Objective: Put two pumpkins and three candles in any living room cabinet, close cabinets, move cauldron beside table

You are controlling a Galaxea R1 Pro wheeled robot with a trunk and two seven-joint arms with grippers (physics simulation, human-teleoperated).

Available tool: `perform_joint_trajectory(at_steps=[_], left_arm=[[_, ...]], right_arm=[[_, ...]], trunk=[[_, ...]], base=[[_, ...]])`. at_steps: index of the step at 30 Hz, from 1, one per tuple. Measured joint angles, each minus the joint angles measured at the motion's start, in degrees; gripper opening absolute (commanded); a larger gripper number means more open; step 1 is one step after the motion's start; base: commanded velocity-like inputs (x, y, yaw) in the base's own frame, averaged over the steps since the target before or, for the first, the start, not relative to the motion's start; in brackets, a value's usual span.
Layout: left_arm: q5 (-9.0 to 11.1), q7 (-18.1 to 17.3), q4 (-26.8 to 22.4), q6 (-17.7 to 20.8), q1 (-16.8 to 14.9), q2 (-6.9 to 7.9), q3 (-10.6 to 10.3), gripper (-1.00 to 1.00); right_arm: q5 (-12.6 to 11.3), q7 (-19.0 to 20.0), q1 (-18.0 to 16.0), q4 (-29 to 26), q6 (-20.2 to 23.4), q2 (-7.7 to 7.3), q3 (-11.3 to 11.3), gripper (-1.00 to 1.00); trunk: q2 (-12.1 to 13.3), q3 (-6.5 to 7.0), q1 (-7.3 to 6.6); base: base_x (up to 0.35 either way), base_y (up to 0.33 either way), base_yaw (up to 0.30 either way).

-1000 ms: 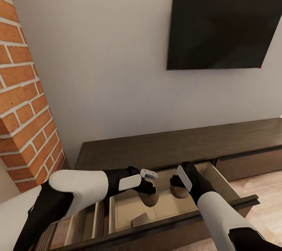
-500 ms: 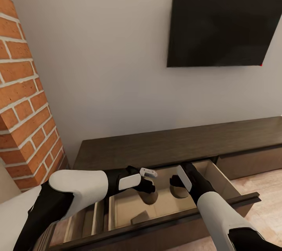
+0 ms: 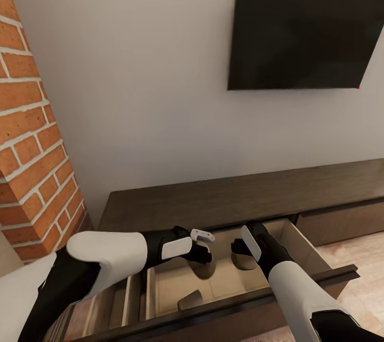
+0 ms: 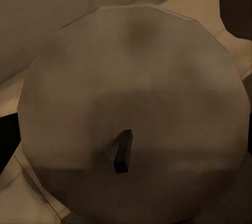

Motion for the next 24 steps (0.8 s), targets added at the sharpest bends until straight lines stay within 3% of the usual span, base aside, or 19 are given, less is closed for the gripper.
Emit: perform_joint_trajectory(at_steps=[10, 24], left_arm=[[-0.01, 0.0, 0.39, -0.02, 0.02, 0.0, 0.0, -1.0], [0.14, -0.01, 1.11, -0.13, 0.05, -0.01, 0.03, -1.0]], right_arm=[[-0.02, 0.0, 0.0, 0.0, 0.0, 0.04, 0.01, -1.0], [-0.01, -0.02, -0.01, 0.06, 0.29, 0.11, 0.13, -1.0]], trunk=[[-2.81, -1.26, 1.54], [-2.87, -1.92, 1.62]], base=[[0.0, 0.0, 0.0], [0.0, 0.0, 0.0]])
